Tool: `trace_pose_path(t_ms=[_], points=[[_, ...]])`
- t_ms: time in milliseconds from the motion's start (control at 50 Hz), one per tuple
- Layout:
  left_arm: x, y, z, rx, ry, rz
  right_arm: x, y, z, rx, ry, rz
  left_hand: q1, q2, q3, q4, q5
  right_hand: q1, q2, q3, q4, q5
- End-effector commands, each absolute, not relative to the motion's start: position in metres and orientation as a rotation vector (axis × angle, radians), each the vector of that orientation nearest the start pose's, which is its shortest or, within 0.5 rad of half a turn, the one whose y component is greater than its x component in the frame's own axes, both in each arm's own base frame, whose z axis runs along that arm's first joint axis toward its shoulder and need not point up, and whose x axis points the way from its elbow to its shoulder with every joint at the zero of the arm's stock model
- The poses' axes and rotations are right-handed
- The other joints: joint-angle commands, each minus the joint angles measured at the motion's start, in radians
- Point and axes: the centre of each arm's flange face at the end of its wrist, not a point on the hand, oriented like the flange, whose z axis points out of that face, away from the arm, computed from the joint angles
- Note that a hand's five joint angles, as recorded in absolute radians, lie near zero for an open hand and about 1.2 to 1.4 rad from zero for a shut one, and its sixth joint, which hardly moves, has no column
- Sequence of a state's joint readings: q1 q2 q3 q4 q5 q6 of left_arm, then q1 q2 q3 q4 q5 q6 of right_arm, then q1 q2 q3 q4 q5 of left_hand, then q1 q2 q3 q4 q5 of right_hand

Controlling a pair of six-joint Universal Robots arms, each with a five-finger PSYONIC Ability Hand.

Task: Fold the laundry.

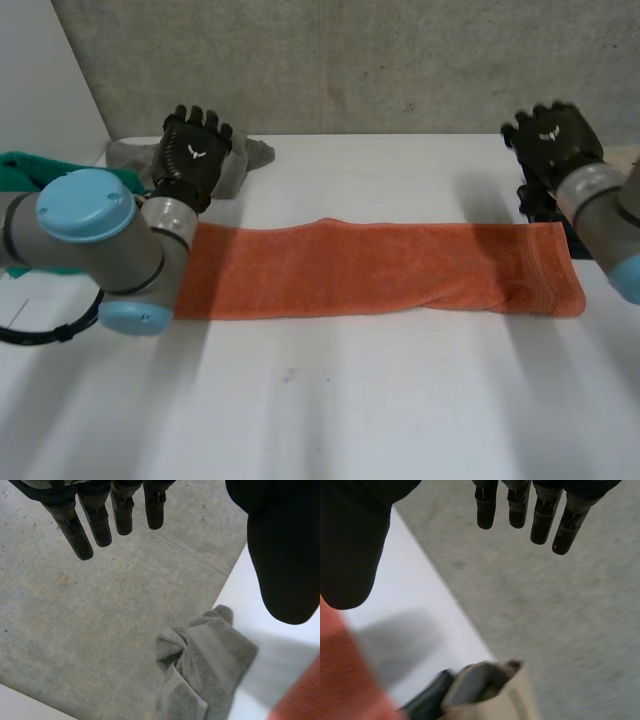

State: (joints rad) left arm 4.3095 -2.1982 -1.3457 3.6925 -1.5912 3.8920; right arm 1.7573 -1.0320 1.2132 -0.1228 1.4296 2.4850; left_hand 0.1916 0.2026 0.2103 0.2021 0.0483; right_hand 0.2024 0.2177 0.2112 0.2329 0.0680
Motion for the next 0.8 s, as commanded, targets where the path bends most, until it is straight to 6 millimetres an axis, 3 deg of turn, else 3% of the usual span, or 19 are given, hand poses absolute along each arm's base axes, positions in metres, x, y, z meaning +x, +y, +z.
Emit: trace_pose_path(t_ms=[20,140,380,420,440,580,740,800], points=[[-0.279,-0.322,0.191,1.043,1.695,-2.118,0.183,-0.352,0.202,-0.984,2.432,-1.805,-0.017,-0.028,-0.036,-0.028,-0.048,0.125,0.11,0.116,0.095,0.085],[-0.273,-0.302,0.187,1.037,1.783,-2.126,0.163,-0.338,0.174,-0.921,2.536,-1.629,-0.017,-0.028,-0.036,-0.028,-0.048,0.253,0.237,0.244,0.222,0.212],[-0.273,-0.299,0.182,1.037,1.815,-2.122,0.15,-0.353,0.129,-1.009,2.549,-1.719,-0.017,-0.028,-0.036,-0.028,-0.048,0.311,0.296,0.302,0.28,0.271],[-0.272,-0.298,0.181,1.04,1.819,-2.117,0.148,-0.357,0.123,-1.049,2.57,-1.717,-0.017,-0.028,-0.036,-0.028,-0.048,1.01,0.994,1.001,0.979,0.969],[-0.272,-0.297,0.181,1.04,1.819,-2.117,0.146,-0.359,0.123,-1.059,2.58,-1.728,-0.017,-0.028,-0.036,-0.028,-0.048,1.192,1.177,1.183,1.162,1.152],[-0.27,-0.292,0.19,1.031,1.801,-2.136,0.114,-0.371,0.138,-1.089,2.702,-1.83,-0.017,-0.028,-0.036,-0.028,-0.048,1.194,1.179,1.185,1.163,1.154],[-0.261,-0.286,0.209,0.993,1.766,-2.164,0.077,-0.38,0.155,-1.439,2.828,-1.912,-0.017,-0.028,-0.036,-0.028,-0.048,1.194,1.179,1.185,1.163,1.154],[-0.253,-0.286,0.216,0.964,1.752,-2.168,0.075,-0.383,0.166,-1.578,2.831,-1.966,-0.017,-0.028,-0.036,-0.028,-0.048,1.194,1.179,1.185,1.163,1.154]])
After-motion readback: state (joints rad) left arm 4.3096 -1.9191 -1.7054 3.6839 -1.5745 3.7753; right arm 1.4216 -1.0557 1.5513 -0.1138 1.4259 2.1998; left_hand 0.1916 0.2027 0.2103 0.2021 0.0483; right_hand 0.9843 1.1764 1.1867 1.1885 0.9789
